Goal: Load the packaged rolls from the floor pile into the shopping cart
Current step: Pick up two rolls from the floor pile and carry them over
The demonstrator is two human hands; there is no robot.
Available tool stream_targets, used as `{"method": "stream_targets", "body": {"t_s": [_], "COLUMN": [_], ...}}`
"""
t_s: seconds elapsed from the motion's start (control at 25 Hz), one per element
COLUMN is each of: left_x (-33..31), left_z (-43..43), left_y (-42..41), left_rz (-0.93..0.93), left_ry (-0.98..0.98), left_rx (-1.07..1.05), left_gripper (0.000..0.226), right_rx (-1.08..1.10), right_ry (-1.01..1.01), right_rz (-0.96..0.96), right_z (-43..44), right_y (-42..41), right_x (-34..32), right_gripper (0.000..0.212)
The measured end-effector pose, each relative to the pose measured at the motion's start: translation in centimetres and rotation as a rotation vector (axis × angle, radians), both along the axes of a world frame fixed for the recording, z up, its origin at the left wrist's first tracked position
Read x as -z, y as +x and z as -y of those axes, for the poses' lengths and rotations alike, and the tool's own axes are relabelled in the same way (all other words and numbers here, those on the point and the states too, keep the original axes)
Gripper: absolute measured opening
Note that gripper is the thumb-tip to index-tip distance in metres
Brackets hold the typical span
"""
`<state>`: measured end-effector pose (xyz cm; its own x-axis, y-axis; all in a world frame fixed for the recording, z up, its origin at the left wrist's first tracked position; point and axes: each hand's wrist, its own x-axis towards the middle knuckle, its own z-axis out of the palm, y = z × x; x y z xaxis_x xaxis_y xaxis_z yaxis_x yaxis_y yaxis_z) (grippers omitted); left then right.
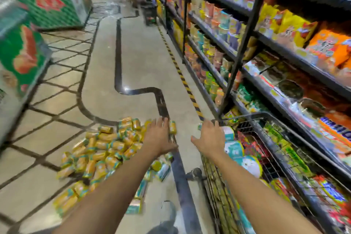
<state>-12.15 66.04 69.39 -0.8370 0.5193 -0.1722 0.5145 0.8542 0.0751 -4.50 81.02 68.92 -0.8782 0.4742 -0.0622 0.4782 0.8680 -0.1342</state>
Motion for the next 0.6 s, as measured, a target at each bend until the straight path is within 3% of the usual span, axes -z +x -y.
{"method": "stream_targets", "body": {"t_s": [0.32, 0.6], "left_x": [3.2, 11.6], "left_z": [18.2, 25.9], "left_y": [0.5, -3.5], "left_rz": [0.1, 0.172], "left_ry": [0.018, 0.008], "left_rx": [-0.493, -0.643], "left_gripper": [0.108, 0.109], "right_rx": [-0.404, -0.594], "right_ry": [-0.033, 0.004], "right_rz": [0.121, 0.33], "right_z": [14.4, 21.5], "right_y": [-5.8, -13.1], "right_x": [3.8, 11.2], "right_gripper": [0.07, 0.073]}}
